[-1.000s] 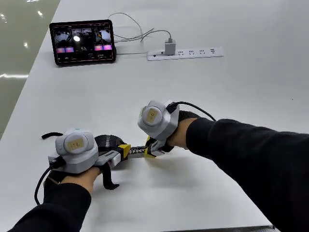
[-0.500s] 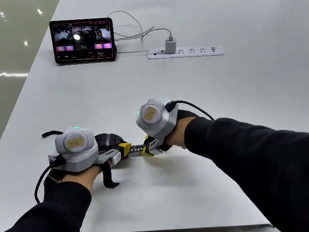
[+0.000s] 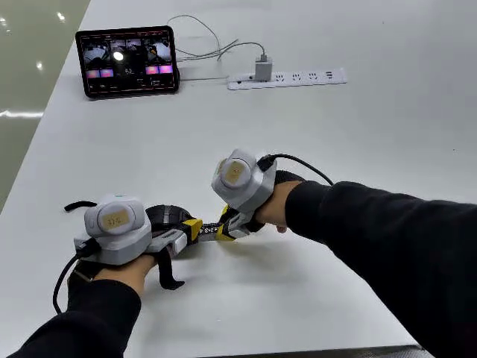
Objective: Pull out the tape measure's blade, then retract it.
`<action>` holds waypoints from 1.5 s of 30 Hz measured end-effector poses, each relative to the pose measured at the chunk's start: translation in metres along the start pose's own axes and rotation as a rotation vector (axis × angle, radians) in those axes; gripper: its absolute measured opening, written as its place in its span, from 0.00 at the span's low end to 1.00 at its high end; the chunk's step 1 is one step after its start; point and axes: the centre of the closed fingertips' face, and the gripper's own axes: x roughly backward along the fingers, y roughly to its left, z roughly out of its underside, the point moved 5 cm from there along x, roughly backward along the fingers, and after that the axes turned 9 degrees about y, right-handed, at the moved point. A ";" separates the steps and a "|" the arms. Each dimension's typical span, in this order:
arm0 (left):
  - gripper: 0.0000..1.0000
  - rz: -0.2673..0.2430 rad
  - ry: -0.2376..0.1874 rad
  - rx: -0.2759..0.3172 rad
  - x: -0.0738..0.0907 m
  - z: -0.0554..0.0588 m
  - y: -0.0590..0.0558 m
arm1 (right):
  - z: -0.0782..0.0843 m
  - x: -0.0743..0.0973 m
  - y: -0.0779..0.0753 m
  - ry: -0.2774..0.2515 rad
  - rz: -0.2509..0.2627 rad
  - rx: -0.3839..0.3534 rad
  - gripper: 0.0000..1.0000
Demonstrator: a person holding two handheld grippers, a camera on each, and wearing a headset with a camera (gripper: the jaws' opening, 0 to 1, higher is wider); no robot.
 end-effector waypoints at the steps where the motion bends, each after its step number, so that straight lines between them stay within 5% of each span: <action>1: 0.58 0.000 0.000 0.000 0.000 0.000 0.000 | -0.001 0.000 0.000 0.001 0.000 0.002 0.10; 10: 0.58 0.006 0.000 -0.003 0.000 0.001 0.001 | -0.003 -0.003 0.004 -0.011 0.027 0.055 0.10; 45: 0.58 0.021 0.007 0.017 0.001 0.000 0.002 | -0.019 -0.011 0.005 -0.030 0.001 0.031 0.10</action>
